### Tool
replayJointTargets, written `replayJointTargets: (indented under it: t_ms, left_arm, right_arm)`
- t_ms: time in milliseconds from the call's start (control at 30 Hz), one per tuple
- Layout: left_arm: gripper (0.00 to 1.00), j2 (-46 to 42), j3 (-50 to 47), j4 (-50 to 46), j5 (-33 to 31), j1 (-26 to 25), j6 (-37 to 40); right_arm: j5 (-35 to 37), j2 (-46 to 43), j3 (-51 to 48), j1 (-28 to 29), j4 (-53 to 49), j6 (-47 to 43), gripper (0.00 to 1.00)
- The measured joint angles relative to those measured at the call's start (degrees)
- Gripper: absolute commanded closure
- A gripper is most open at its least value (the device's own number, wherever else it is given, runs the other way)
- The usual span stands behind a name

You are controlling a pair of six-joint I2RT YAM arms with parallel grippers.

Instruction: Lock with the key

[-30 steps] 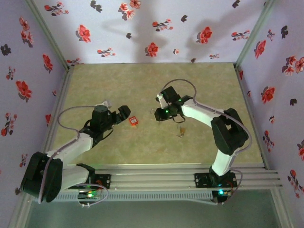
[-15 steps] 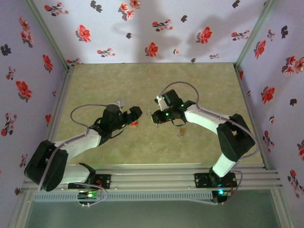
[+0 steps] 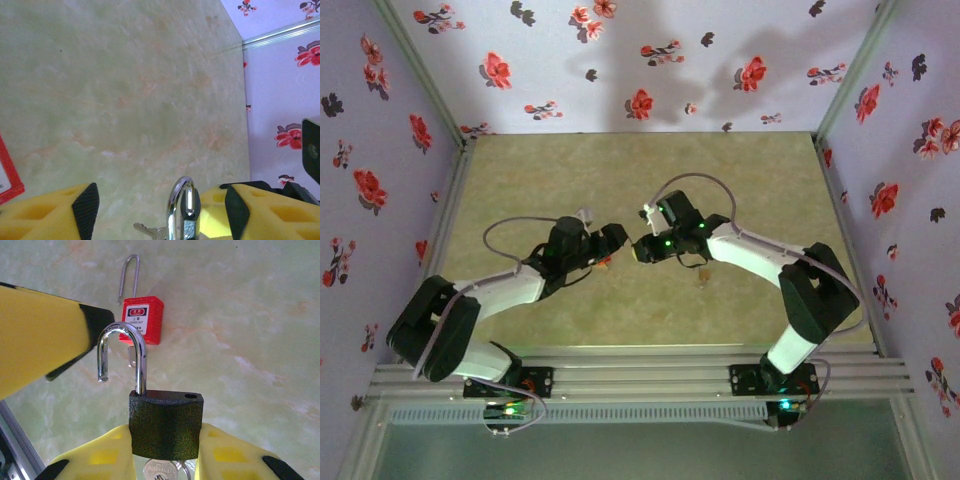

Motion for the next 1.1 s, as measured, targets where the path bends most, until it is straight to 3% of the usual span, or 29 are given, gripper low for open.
replayJointTargets:
  t_ms: [533,1100]
  left_arm:
    - [0.6,2.1,0.5,4.5,1.7,-0.4,-2.1]
    - [0.72,2.1,0.5,5.4,2.2,-0.5,-2.3]
  right_arm:
    - [-0.6,0.0,0.0,1.6,0.2,0.0,0.81]
    - [-0.5,0.0,0.0,1.9,0.2,0.0,0.83]
